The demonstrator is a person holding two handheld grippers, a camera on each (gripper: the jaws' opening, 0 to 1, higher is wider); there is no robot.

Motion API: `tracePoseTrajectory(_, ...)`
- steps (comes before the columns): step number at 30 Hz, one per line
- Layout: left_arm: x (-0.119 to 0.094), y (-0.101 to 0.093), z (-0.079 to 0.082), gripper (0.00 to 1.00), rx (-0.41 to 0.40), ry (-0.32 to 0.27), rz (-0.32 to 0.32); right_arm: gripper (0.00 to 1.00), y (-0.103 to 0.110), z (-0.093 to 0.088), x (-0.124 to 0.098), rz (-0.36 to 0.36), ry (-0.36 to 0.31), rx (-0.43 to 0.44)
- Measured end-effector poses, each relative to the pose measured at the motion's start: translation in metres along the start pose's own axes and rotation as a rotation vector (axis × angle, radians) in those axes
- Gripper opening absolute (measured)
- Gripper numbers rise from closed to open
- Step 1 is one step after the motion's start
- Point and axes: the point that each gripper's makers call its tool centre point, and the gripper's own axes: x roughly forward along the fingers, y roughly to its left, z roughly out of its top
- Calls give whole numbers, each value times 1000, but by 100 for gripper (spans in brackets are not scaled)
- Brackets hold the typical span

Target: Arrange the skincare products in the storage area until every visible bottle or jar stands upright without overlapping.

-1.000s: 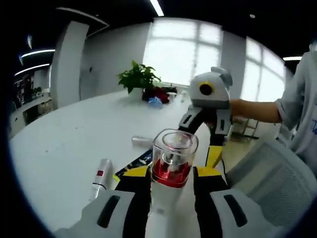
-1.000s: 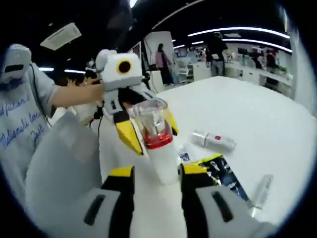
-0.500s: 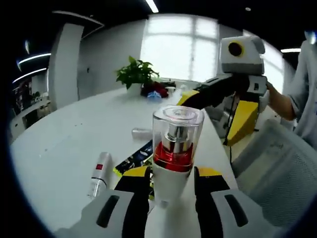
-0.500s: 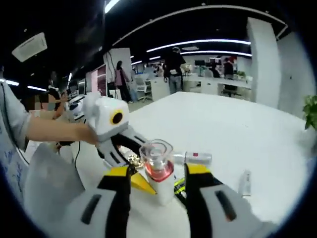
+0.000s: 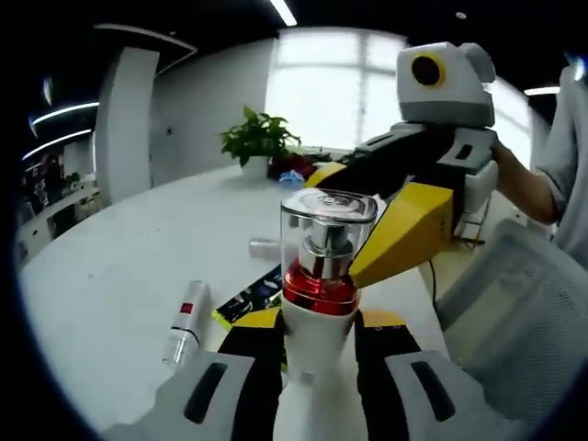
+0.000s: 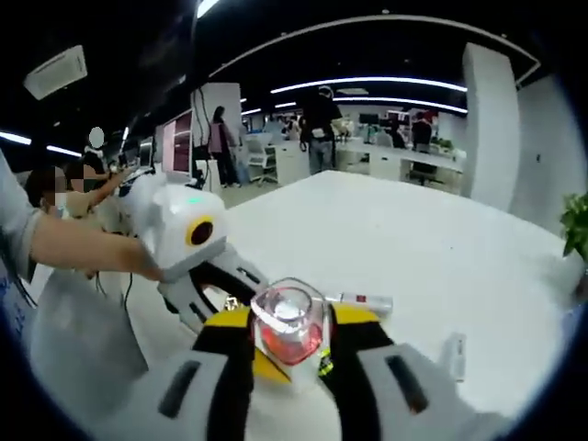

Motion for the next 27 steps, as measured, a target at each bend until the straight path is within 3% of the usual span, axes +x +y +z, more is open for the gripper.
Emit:
tracePoseTrajectory(14,5,-1,2,26,3,-5,51,29,-6,-3,-6,150,-6,-64)
tracePoseTrajectory(27,8,-2,2,26,18,1,53,30,-4,-5,-8,180,13,-79)
